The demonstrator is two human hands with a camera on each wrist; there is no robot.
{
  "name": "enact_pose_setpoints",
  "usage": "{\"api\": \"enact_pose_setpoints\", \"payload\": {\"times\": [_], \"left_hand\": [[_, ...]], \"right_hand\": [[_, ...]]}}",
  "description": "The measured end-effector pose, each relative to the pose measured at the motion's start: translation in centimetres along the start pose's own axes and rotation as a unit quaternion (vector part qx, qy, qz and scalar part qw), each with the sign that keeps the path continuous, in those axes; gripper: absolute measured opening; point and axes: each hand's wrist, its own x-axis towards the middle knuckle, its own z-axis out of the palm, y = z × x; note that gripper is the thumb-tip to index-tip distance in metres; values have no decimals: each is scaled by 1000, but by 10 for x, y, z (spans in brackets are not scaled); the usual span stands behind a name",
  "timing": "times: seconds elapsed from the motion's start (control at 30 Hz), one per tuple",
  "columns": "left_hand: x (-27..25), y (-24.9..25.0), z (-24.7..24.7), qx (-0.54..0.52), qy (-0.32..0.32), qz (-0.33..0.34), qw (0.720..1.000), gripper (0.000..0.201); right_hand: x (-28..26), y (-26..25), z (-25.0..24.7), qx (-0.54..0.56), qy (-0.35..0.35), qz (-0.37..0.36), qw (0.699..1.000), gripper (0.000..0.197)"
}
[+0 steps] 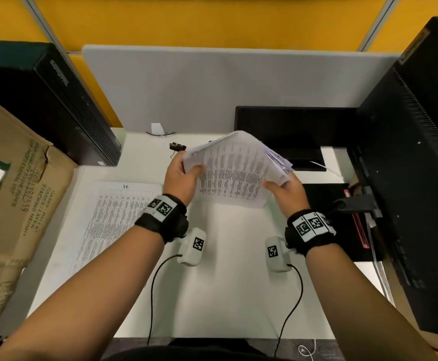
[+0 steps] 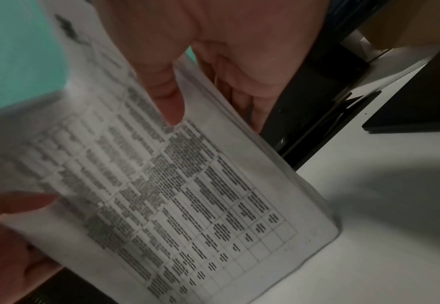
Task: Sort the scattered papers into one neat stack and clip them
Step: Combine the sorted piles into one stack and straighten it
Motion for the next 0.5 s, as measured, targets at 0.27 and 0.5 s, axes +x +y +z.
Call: {"api": "enact_pose_setpoints", "payload": {"times": [0.27, 0.5], "left_hand": [[-5, 11, 13, -1, 25, -21, 999, 83], [-6, 20, 13, -30, 61, 51, 996, 44]], "right_hand": [[-1, -36, 14, 189, 17, 33, 981, 29], [0, -54, 20, 173, 46, 8, 984, 22]]}}
